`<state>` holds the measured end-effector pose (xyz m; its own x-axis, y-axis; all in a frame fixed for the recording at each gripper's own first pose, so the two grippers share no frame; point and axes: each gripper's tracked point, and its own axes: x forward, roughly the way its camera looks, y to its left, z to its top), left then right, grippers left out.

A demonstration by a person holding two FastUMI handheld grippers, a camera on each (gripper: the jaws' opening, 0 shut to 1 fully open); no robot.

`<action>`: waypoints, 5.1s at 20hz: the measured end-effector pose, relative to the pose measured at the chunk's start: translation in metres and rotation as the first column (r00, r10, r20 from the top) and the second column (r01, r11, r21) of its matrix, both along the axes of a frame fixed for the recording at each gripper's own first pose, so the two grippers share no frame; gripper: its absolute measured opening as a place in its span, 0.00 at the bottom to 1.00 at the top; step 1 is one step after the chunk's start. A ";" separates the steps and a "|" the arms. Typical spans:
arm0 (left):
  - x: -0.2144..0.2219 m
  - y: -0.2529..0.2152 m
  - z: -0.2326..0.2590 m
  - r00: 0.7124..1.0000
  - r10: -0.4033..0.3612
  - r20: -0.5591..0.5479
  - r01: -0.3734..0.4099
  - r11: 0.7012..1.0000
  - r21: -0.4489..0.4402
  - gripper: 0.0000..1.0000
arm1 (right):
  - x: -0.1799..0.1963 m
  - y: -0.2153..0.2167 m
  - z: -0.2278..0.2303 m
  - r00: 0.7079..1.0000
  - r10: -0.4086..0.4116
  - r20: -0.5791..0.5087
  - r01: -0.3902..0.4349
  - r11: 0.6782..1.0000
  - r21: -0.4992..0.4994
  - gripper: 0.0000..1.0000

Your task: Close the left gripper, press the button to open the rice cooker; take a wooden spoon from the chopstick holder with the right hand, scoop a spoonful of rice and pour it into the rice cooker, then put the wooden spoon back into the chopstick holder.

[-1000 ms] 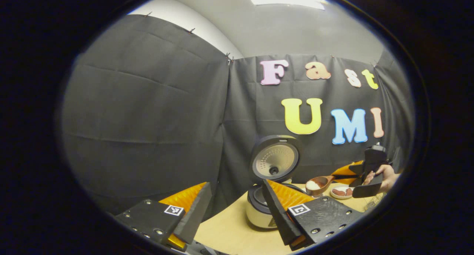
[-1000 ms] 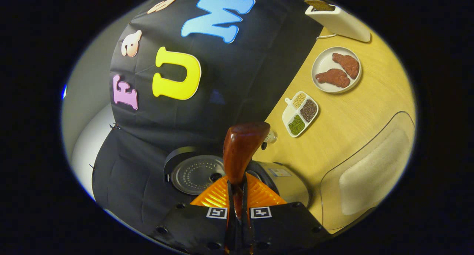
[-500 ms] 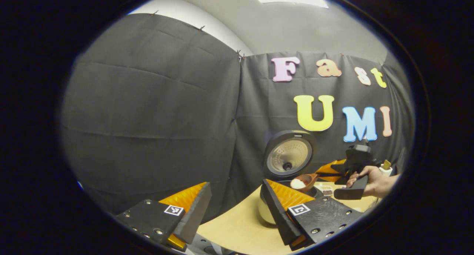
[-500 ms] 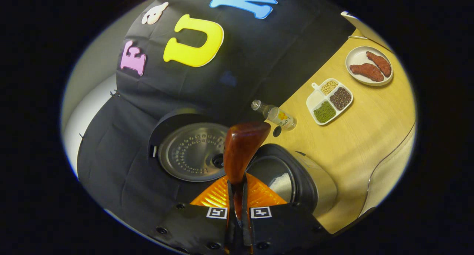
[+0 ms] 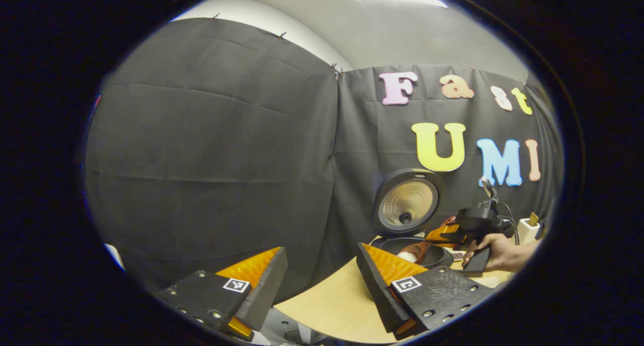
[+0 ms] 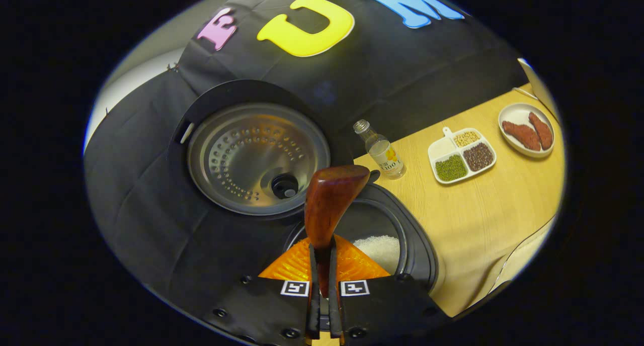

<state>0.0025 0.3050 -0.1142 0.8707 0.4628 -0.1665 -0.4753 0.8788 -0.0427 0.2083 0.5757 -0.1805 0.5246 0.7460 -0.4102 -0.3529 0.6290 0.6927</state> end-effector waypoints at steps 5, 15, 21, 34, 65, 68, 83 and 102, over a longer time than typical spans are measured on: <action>0.003 -0.004 -0.003 1.000 -0.006 0.003 0.006 1.000 -0.003 0.85 | 0.001 0.004 0.010 0.970 0.109 0.216 -0.071 0.982 -0.176 0.08; 0.003 0.000 -0.001 1.000 -0.009 0.012 0.009 1.000 -0.010 0.87 | -0.010 0.013 0.032 0.639 0.476 0.604 -0.022 0.796 -0.605 0.09; 0.000 0.002 -0.003 1.000 -0.006 0.020 0.006 1.000 -0.015 0.87 | -0.019 0.016 0.033 0.376 0.651 0.660 0.132 0.667 -0.733 0.09; -0.003 0.002 0.005 0.999 -0.012 0.032 0.013 1.000 -0.007 0.85 | -0.002 0.002 0.012 0.732 0.414 0.541 -0.055 0.828 -0.558 0.09; 0.125 -0.150 0.049 0.905 -0.398 0.151 0.406 0.914 -0.021 0.88 | 0.036 -0.341 0.056 0.901 -0.368 0.230 0.400 0.910 -0.111 0.08; 0.133 -0.172 0.057 0.885 -0.435 0.163 0.443 0.897 -0.011 0.88 | 0.031 -0.384 0.054 0.877 -0.420 0.233 0.455 0.881 -0.126 0.09; 0.139 -0.236 0.065 0.839 -0.517 0.172 0.528 0.849 -0.023 0.87 | -0.004 -0.529 0.006 0.799 -0.544 0.255 0.600 0.747 -0.286 0.09; 0.123 -0.231 0.062 0.855 -0.502 0.130 0.506 0.862 -0.001 0.85 | -0.038 -0.522 -0.094 0.868 -0.476 0.140 0.486 0.760 -0.432 0.12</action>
